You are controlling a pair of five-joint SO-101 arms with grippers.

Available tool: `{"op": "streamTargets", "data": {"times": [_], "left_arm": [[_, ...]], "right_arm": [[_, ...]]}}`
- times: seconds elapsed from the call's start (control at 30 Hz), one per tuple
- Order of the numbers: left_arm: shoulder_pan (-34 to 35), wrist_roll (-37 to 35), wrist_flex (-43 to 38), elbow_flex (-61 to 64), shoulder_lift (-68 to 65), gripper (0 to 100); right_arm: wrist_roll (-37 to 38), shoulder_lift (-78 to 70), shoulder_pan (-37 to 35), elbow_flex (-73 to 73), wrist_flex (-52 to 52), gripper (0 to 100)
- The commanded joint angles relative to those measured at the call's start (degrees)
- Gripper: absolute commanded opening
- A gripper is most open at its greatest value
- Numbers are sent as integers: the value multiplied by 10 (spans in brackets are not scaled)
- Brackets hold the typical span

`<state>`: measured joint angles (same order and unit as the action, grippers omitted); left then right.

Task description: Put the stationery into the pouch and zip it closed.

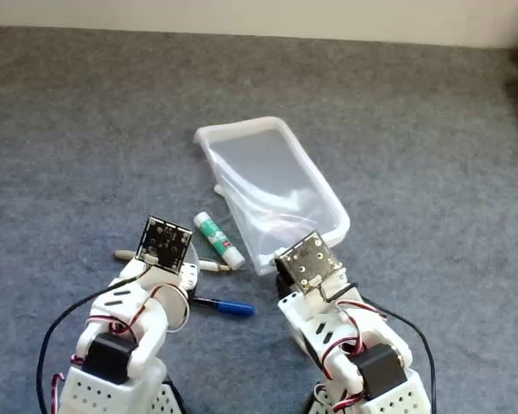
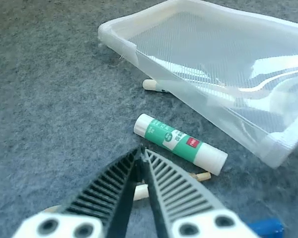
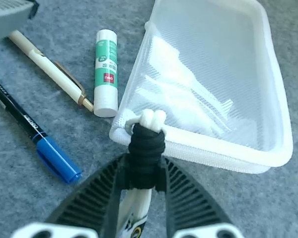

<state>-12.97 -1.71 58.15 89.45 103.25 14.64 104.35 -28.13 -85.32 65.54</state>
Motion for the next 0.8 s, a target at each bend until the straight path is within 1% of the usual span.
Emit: {"op": "streamTargets", "data": {"times": [0.0, 0.03, 0.1, 0.17, 0.23, 0.43, 0.5, 0.57, 0.63, 0.77], "left_arm": [[-67, 2, 40, -73, 8, 13], [-80, 2, 48, -84, 7, 30], [-95, 0, 64, -100, 7, 103], [-95, -23, 76, -104, 7, 192], [-95, -33, 92, -108, 7, 248], [-95, -33, 113, -167, 7, 248], [-98, -33, 110, -178, 6, 248], [-95, -35, 109, -170, 6, 248], [-95, -35, 100, -151, 6, 248], [-86, -35, 53, -107, 6, 248]], "right_arm": [[-4, 8, -22, 50, -9, 5], [-4, 8, -36, 56, -13, 5], [-4, 8, -67, 70, -16, 5], [-4, 8, -87, 95, -16, 5], [-4, 6, -95, 113, -16, 5], [-5, 5, -95, 130, -52, 5], [-25, 5, -95, 130, -53, 5], [-43, 5, -95, 130, -53, 5], [-45, 6, -95, 129, -53, 5], [-45, 7, -125, 130, -49, 5]]}}
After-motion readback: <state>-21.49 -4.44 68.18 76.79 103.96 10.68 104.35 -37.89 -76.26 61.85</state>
